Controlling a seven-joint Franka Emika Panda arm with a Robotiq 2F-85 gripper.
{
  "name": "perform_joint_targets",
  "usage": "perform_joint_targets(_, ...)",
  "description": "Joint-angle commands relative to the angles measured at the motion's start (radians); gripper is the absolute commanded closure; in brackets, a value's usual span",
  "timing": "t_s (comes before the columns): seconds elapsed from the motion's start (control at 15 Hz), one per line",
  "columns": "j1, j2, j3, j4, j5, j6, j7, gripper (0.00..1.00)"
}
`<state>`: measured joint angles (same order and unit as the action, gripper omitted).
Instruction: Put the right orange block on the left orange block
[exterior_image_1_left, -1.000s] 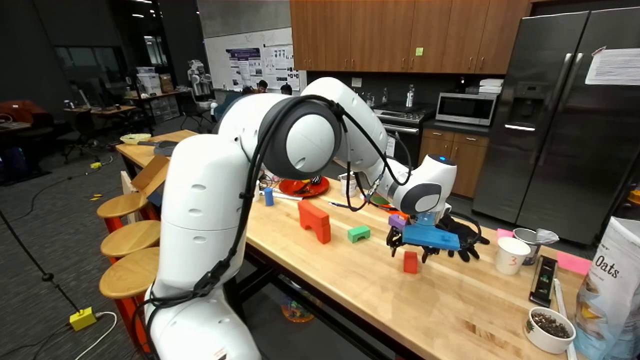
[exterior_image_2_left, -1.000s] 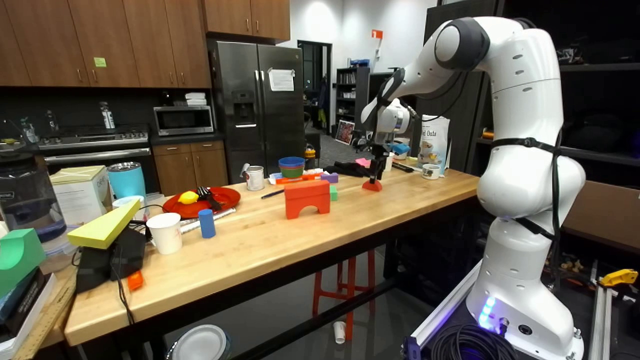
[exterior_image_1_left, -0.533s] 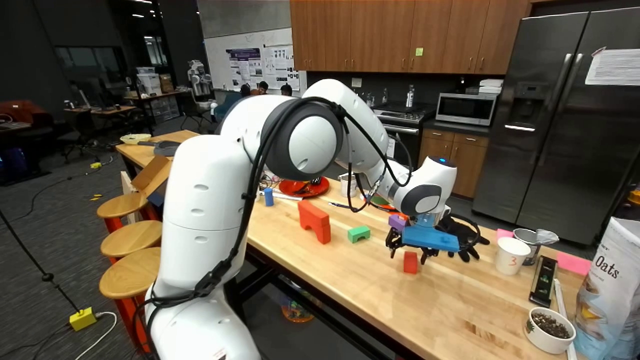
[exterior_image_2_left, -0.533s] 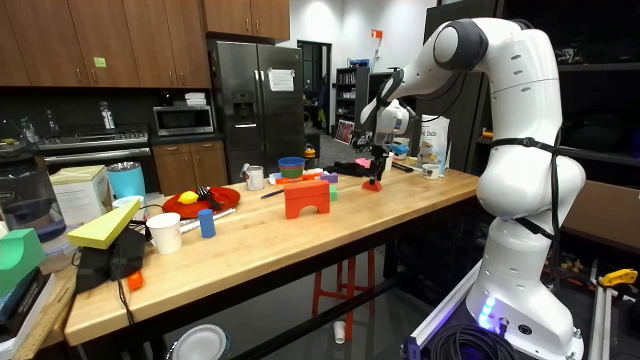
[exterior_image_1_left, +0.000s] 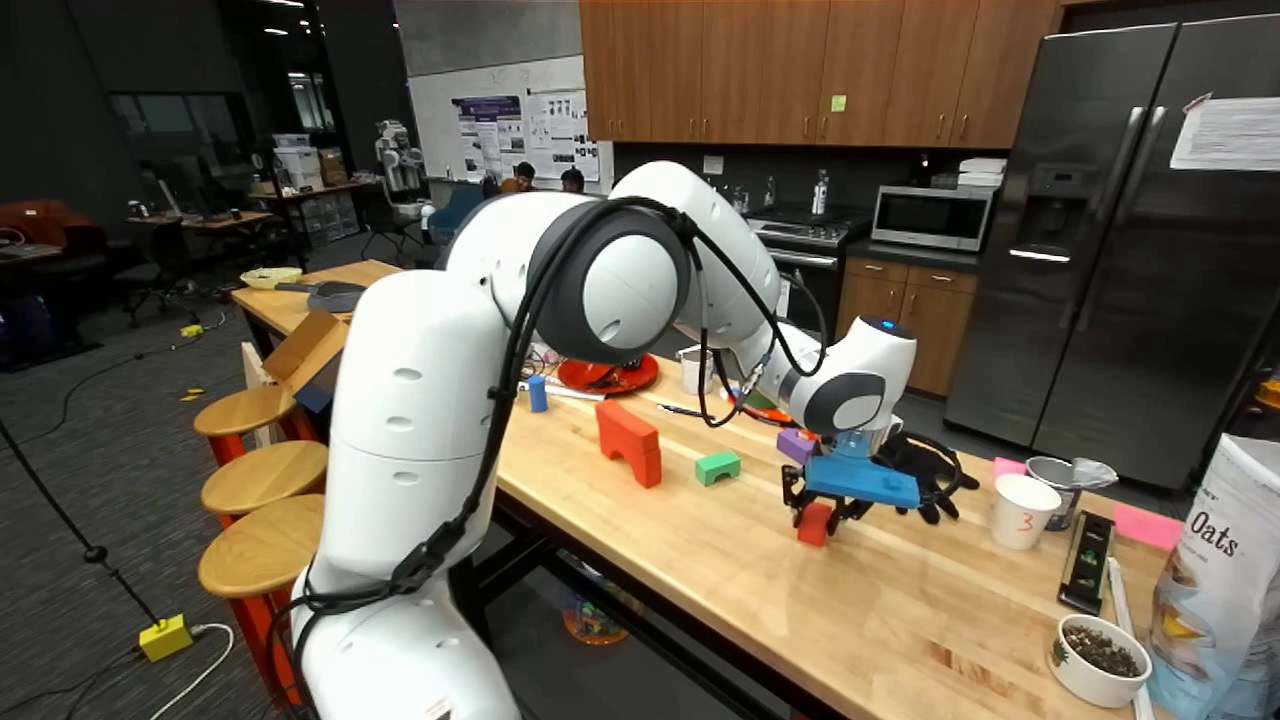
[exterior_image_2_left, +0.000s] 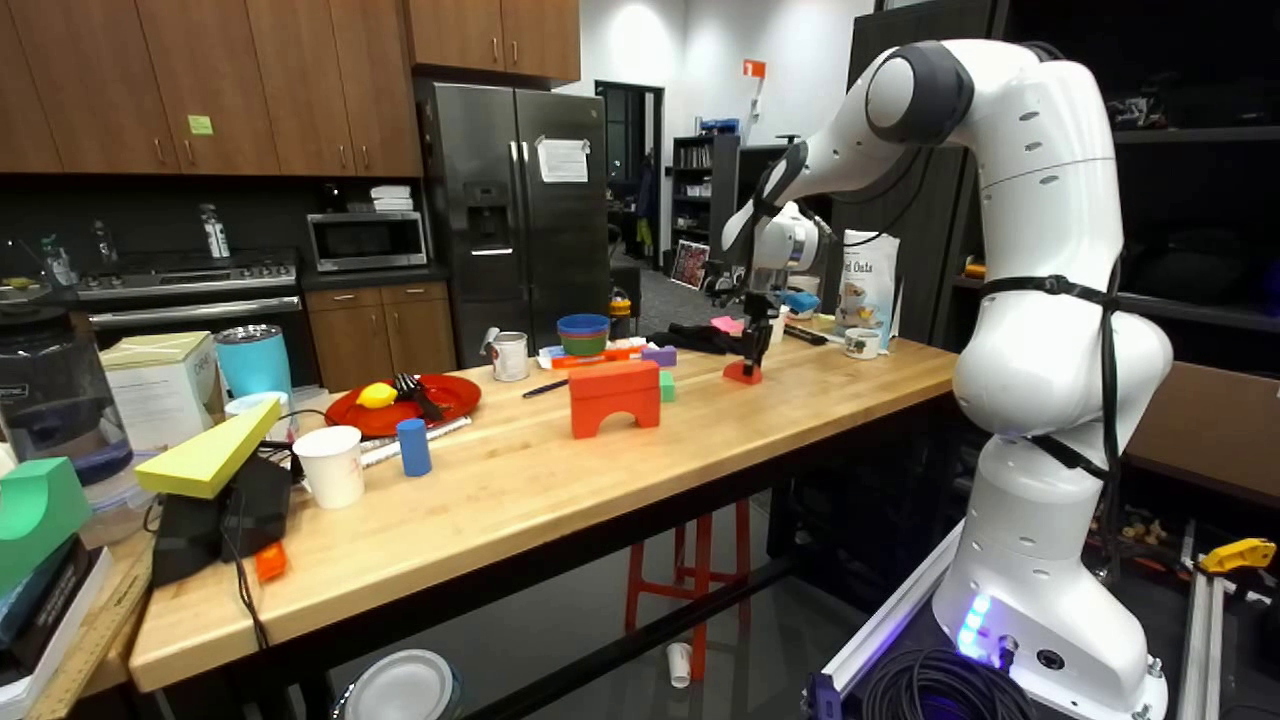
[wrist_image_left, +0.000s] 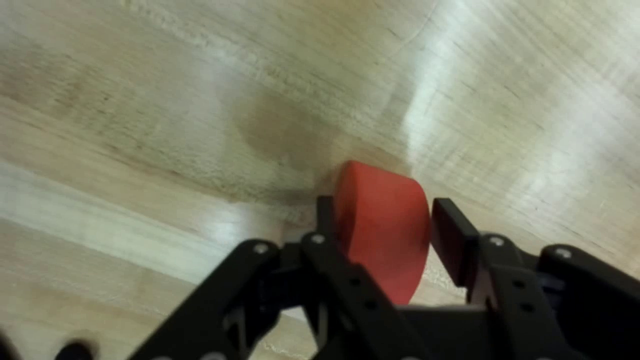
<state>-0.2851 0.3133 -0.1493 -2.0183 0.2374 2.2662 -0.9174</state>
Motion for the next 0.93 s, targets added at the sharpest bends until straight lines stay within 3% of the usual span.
perform_joint_targets(0.0, -0.026, 0.003, 0.017, 0.023, 0.006, -0.032, -0.015, 0.79)
perform_joint_targets(0.07, -0.025, 0.002, 0.016, 0.024, 0.005, -0.034, -0.014, 0.83)
perform_joint_targets(0.47, -0.017, -0.021, 0.005, 0.028, -0.035, -0.033, -0.007, 0.84)
perform_joint_targets(0.87, 0.017, -0.154, -0.038, 0.014, -0.315, -0.015, 0.035, 0.84)
